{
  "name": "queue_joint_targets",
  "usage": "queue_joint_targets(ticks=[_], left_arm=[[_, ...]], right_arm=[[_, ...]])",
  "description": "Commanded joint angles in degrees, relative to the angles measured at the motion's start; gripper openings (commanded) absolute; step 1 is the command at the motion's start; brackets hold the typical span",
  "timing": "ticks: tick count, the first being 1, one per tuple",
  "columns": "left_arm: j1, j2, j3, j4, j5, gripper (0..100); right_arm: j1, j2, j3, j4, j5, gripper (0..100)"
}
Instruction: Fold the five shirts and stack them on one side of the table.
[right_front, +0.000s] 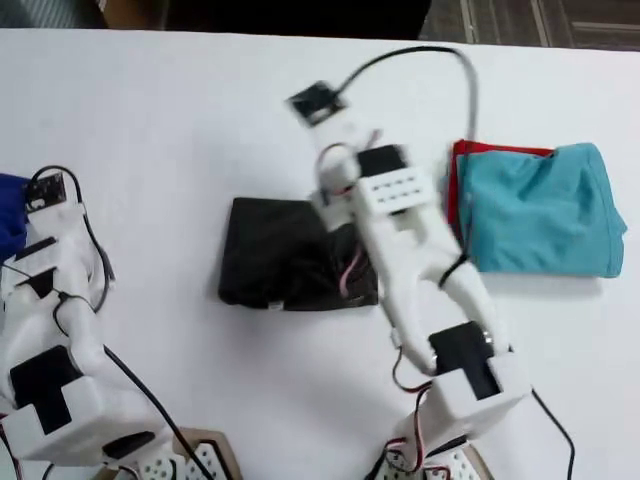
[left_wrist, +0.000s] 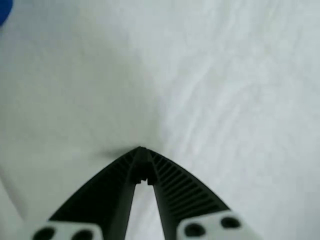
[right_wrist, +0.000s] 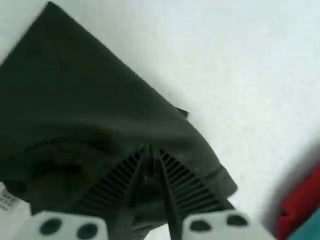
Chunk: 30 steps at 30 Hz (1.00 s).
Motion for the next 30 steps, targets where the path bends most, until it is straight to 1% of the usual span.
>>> queue_joint_targets(ticks=[1, 6, 11, 16, 19, 23, 27, 30], left_arm=[[-0.1, -2.3, 0.0, -1.1, 0.5, 3], [-0.1, -2.3, 0.0, -1.1, 0.5, 3], [-0.1, -2.3, 0.0, -1.2, 0.5, 3], [-0.1, -2.3, 0.0, -1.2, 0.5, 3], [-0.1, -2.3, 0.0, -1.2, 0.5, 3], [-0.1, -2.3, 0.0, -1.2, 0.5, 3], [-0.1, -2.3, 0.0, -1.3, 0.5, 3], [-0.1, -2.3, 0.0, -1.3, 0.5, 3]], right_arm=[[-3.6, 0.3, -2.6, 0.3, 0.0, 2.1], [-3.6, 4.0, -2.3, 1.4, 0.0, 2.1], [-4.8, 4.0, -2.3, 9.3, 0.2, 2.1], [-7.3, 4.0, -2.3, 18.4, 6.2, 2.1], [-7.9, 4.0, -2.3, 21.3, 6.9, 2.1], [-7.9, 3.6, -2.2, 22.5, 6.9, 2.1], [-8.8, -1.8, 0.9, 23.3, 7.1, 2.1], [-11.7, -10.1, 9.8, 21.8, 10.5, 2.1]])
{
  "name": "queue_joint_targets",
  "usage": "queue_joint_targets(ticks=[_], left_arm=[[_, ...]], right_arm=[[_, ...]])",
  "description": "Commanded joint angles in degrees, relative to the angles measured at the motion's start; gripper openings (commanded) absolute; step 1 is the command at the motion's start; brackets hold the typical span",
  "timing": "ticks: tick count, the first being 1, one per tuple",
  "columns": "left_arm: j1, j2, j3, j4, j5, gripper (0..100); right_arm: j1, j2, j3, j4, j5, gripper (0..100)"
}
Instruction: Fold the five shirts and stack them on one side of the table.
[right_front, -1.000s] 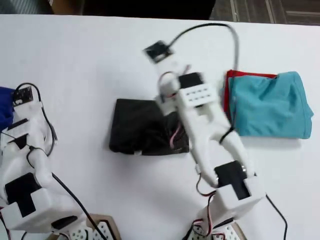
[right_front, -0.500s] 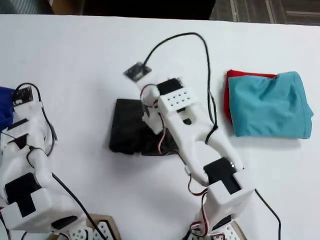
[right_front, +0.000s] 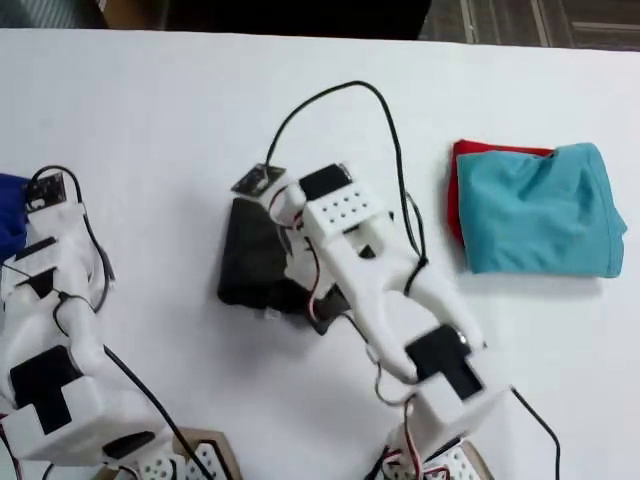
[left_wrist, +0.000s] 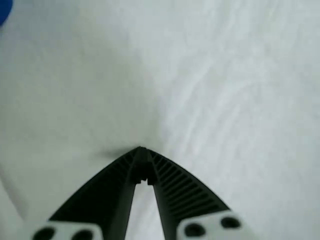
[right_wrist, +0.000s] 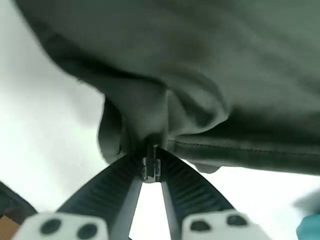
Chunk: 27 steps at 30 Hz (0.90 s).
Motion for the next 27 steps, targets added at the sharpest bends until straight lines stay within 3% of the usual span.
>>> queue_joint_targets(ticks=[1, 8, 15, 21, 27], left_arm=[[-0.1, -2.3, 0.0, -1.3, 0.5, 3], [-0.1, -2.3, 0.0, -1.3, 0.5, 3], [-0.1, -2.3, 0.0, -1.3, 0.5, 3], [-0.1, -2.3, 0.0, -1.3, 0.5, 3], [-0.1, -2.3, 0.0, -1.3, 0.5, 3]], right_arm=[[-3.3, -12.0, 9.0, -2.0, 2.8, 2.1], [-0.4, -27.6, 22.0, -18.9, 2.3, 2.1], [1.7, -20.9, 22.1, -37.2, -8.0, 2.1], [-1.9, -11.3, 22.1, -35.4, -7.8, 2.1], [-4.9, -11.3, 22.4, -25.6, -7.8, 2.1]])
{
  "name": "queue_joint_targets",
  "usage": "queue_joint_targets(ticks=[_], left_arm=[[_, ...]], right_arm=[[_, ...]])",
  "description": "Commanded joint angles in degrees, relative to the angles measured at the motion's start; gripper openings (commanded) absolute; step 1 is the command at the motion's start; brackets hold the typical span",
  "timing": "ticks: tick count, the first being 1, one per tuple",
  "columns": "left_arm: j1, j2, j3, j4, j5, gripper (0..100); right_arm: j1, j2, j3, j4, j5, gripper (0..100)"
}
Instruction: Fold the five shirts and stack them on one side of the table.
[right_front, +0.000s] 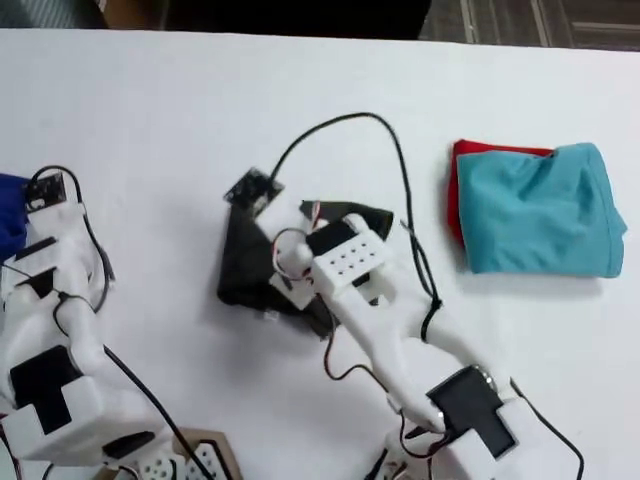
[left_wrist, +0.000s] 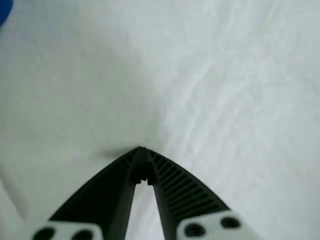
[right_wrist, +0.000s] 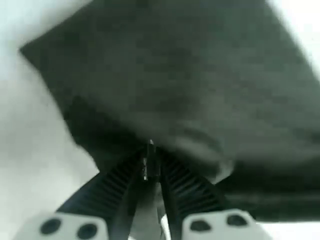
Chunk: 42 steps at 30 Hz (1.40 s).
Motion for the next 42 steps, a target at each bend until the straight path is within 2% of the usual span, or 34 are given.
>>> queue_joint_targets(ticks=[1, 5, 12, 15, 19, 21, 24, 26, 27, 32, 39, 42], left_arm=[[-0.1, -2.3, 0.0, -1.3, 0.5, 3], [-0.1, -2.3, 0.0, -1.3, 0.5, 3], [-0.2, -2.3, 0.0, -1.3, 0.5, 3], [-0.2, -2.3, 0.0, -1.3, 0.5, 3], [-0.2, -2.3, 0.0, -1.3, 0.5, 3], [-0.2, -2.3, 0.0, -1.3, 0.5, 3], [-0.2, -2.3, 0.0, -1.3, 0.5, 3], [-0.2, -2.3, 0.0, -1.3, 0.5, 3], [-0.2, -2.3, 0.0, -1.3, 0.5, 3], [-0.2, -2.3, 0.0, -1.3, 0.5, 3], [-0.2, -2.3, 0.0, -1.3, 0.5, 3], [-0.2, -2.3, 0.0, -1.3, 0.5, 3]], right_arm=[[-1.6, -0.1, -0.3, 5.8, -0.4, 2.1], [-1.3, -0.1, -0.3, 10.5, -0.4, 2.1], [2.2, -0.8, -0.6, 10.8, -0.4, 2.1], [5.8, -5.6, -0.9, 8.9, -0.9, 2.1], [14.3, -12.5, -1.0, 3.9, -1.0, 2.4], [18.7, -12.9, -1.1, 2.2, -1.0, 7.1], [23.9, -10.7, -1.2, -0.1, -5.1, 22.9], [24.9, -7.7, -1.3, -1.5, -8.3, 31.3], [24.7, -6.1, -1.3, -2.3, -9.2, 31.8], [22.4, 1.6, -5.3, -3.7, -10.3, 24.8], [23.3, 12.9, -14.2, -2.9, -9.8, 23.8], [24.4, 15.9, -17.5, -1.4, -10.0, 12.5]])
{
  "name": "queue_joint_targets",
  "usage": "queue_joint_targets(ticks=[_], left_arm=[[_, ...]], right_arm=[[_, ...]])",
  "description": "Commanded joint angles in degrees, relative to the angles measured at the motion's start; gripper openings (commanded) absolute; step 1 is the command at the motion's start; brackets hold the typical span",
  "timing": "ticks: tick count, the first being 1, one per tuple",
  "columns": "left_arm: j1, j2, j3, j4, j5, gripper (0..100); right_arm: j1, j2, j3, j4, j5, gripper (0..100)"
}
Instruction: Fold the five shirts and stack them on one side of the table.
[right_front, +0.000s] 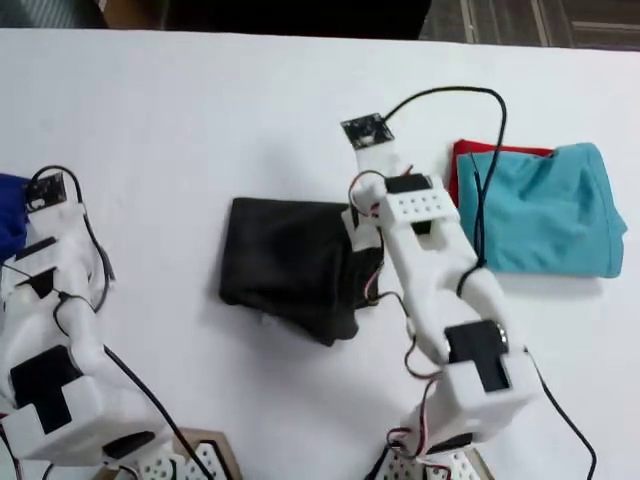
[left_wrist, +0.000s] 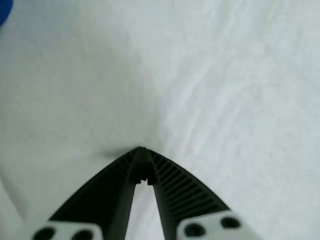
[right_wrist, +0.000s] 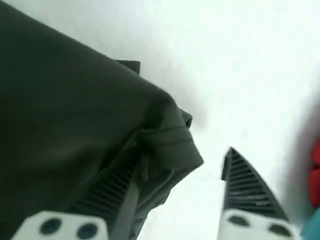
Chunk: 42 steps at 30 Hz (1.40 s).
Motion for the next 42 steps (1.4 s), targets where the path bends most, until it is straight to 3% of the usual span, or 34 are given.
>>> queue_joint_targets(ticks=[1, 2, 19, 27, 34, 36, 40, 42], left_arm=[[-0.2, -2.3, 0.0, -1.3, 0.5, 3], [-0.2, -2.3, 0.0, -1.3, 0.5, 3], [-0.2, -2.3, 0.0, -1.4, 0.5, 3], [-0.2, -2.3, 0.0, -1.4, 0.5, 3], [-0.2, -2.3, 0.0, -1.4, 0.5, 3], [-0.2, -2.3, 0.0, -1.4, 0.5, 3], [-0.2, -2.3, 0.0, -1.4, 0.5, 3], [-0.2, -2.3, 0.0, -1.4, 0.5, 3]], right_arm=[[1.8, 1.7, -5.3, 1.3, -0.1, 6.4], [2.2, 1.8, -5.7, 1.3, -0.2, 0.9], [3.4, 2.2, -25.8, 9.1, 0.4, 2.0], [3.7, 3.8, -25.3, 9.3, 0.3, 2.2], [2.0, -0.4, -30.8, 20.6, 0.3, 21.4], [0.0, -2.8, -30.8, 24.7, 0.4, 18.7], [-5.5, -7.0, -28.2, 32.0, 3.1, 3.7], [-8.7, -8.3, -23.8, 34.3, 4.2, 2.6]])
